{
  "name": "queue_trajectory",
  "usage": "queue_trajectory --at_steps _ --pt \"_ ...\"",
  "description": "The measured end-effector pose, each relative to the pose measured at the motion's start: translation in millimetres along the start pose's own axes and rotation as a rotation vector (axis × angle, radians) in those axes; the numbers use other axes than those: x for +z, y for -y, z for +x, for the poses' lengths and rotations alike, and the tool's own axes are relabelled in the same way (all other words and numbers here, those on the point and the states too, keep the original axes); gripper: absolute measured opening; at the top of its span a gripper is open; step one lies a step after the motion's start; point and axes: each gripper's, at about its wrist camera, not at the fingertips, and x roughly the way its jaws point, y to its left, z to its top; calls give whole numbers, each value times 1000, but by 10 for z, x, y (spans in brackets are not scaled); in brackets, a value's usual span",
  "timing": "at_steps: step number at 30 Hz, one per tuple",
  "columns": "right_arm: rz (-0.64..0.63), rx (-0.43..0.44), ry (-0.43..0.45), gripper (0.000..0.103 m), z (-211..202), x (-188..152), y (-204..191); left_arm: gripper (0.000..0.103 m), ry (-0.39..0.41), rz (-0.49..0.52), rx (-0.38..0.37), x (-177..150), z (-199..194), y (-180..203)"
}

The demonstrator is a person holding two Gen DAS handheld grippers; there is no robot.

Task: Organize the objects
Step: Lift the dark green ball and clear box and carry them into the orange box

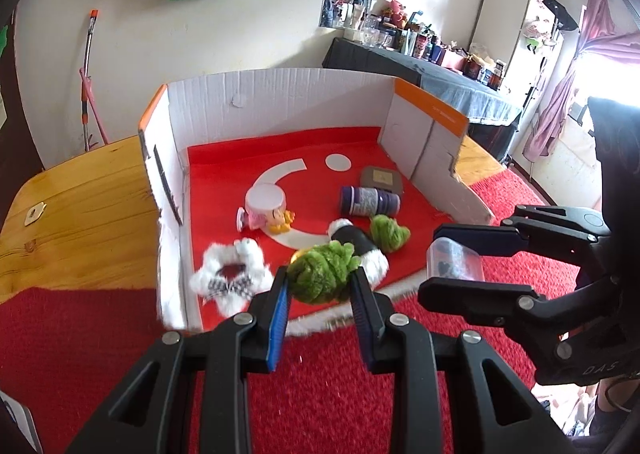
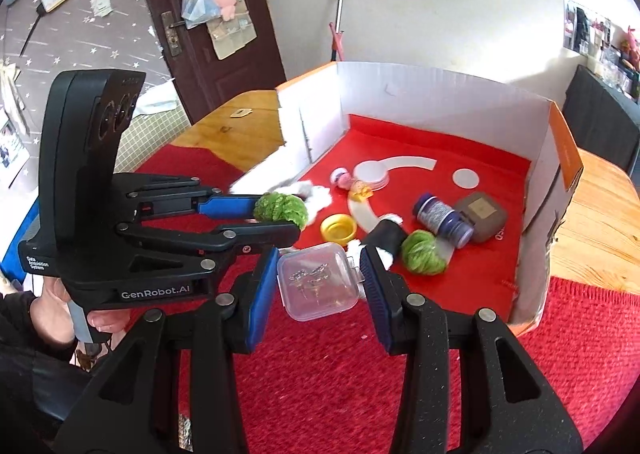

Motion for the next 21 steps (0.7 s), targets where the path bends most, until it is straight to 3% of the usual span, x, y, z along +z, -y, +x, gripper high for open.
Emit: queue_trajectory --at_steps 21 --pt "107 -90 -63 40 467 384 645 31 -55 -48 59 595 623 -181"
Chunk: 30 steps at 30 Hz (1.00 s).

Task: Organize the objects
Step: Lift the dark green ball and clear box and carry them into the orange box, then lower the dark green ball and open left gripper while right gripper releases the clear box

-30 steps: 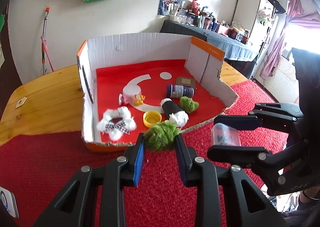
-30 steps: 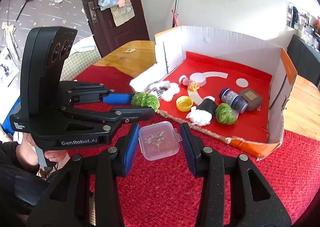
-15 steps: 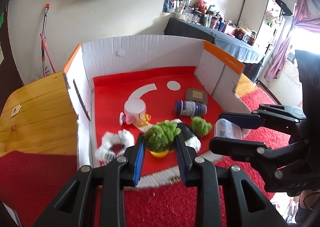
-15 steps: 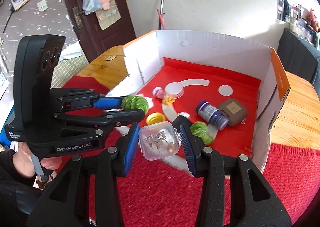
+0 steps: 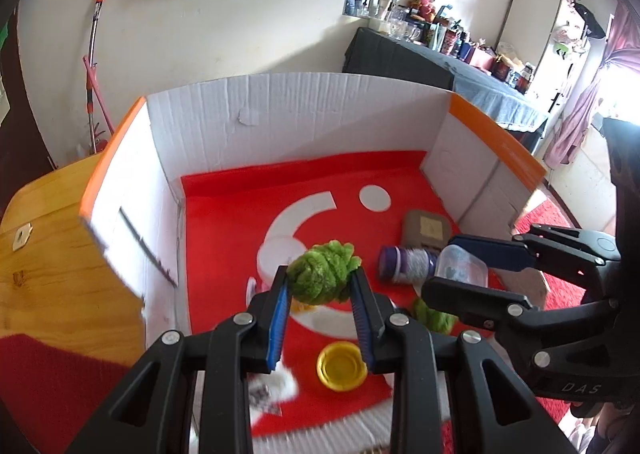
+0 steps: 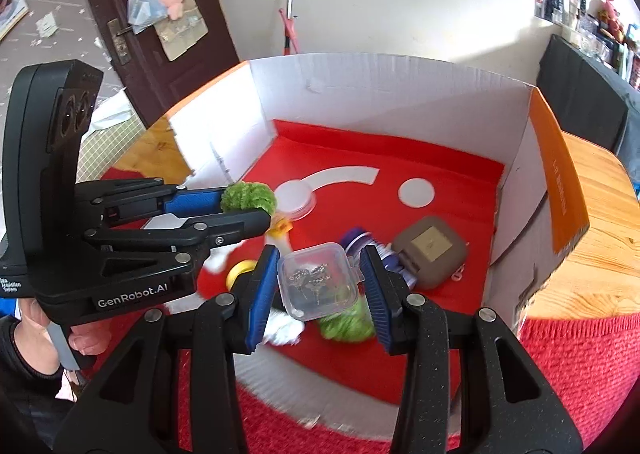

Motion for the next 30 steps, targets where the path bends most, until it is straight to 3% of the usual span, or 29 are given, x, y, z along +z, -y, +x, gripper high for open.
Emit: queue_trajectory --at_steps 18,30 --pt "89 -72 -95 40 462 479 362 31 -130 -63 86 447 552 -211" --pt "82 -92 -247 40 710 549 442 31 -210 -100 108 403 690 -308"
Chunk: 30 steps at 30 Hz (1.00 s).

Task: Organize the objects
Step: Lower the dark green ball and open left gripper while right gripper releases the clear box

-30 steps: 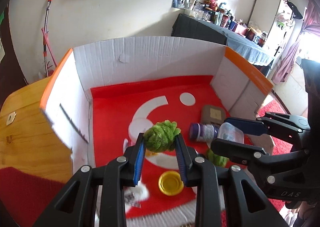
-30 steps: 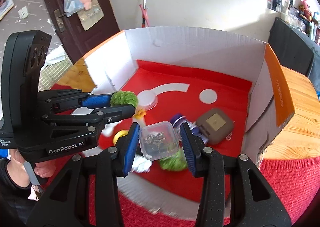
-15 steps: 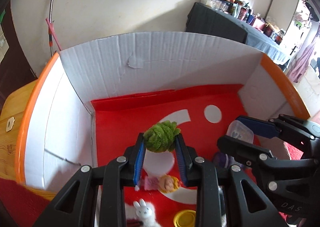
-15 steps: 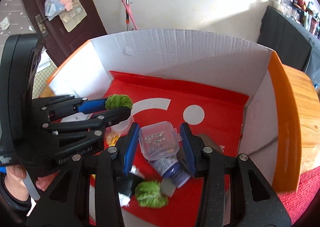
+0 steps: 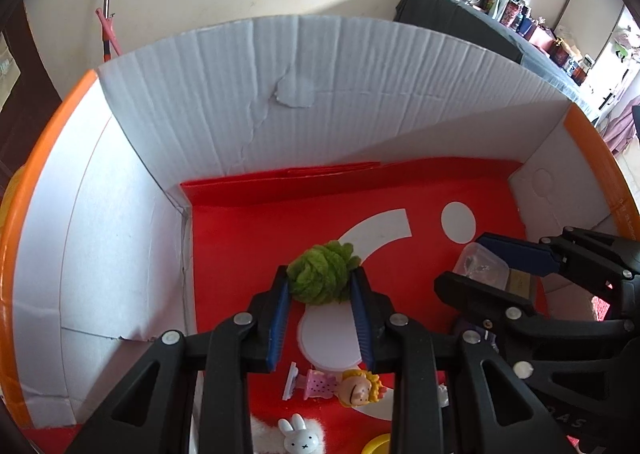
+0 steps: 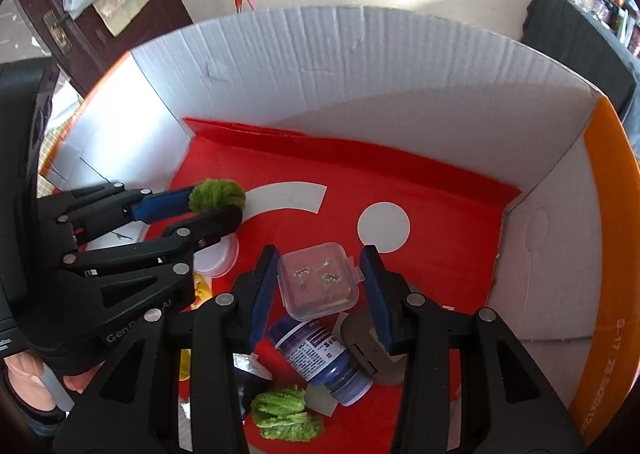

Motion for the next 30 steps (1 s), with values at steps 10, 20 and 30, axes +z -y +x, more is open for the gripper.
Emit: queue_trajectory --at_steps 10,20,30 --pt "-40 -67 -60 40 156 79 -52 31 -14 -19 2 -46 -2 -69" --pt "-43 -56 -46 43 87 22 -31 31 -2 -53 -29 46 3 -82" --pt "-29 -38 -16 55 -83 -34 40 36 54 -42 -10 -1 -172 -113"
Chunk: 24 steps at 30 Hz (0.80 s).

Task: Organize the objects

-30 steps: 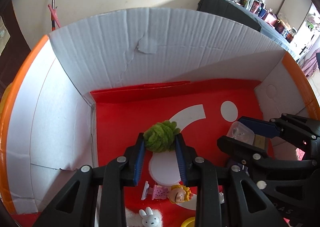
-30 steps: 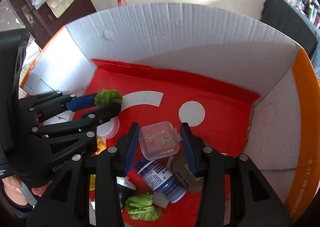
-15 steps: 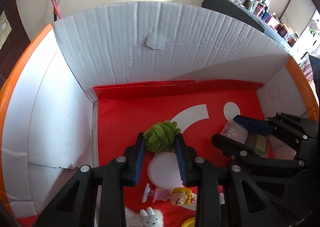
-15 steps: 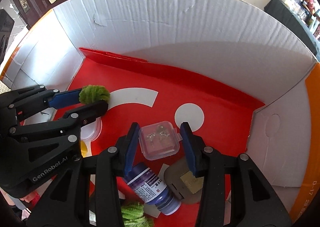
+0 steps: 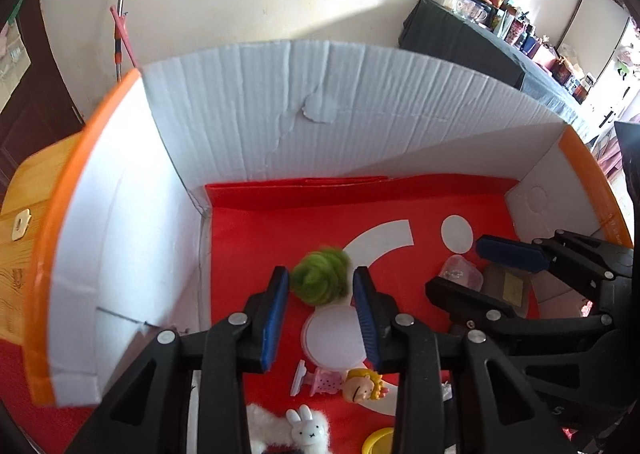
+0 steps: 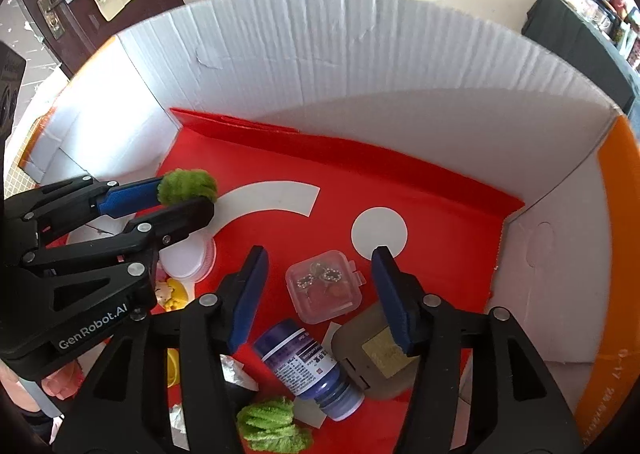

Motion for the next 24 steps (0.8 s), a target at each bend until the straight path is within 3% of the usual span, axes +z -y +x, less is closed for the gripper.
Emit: queue_trajectory --at_steps 11,14,17,22,24 --pt "5 13 70 68 -210 -170 41 53 73 12 -19 -151 -315 1" --pt "-1 10 99 70 -299 -272 -93 65 118 6 -13 -225 -458 7" --pt "-5 6 138 70 -416 -334 -152 67 165 9 -5 -315 -619 4" --pt "18 20 209 84 -533 -464 -256 75 239 26 17 -490 -822 44" --pt "29 18 235 84 -585 -542 -280 77 265 36 34 -568 -881 73"
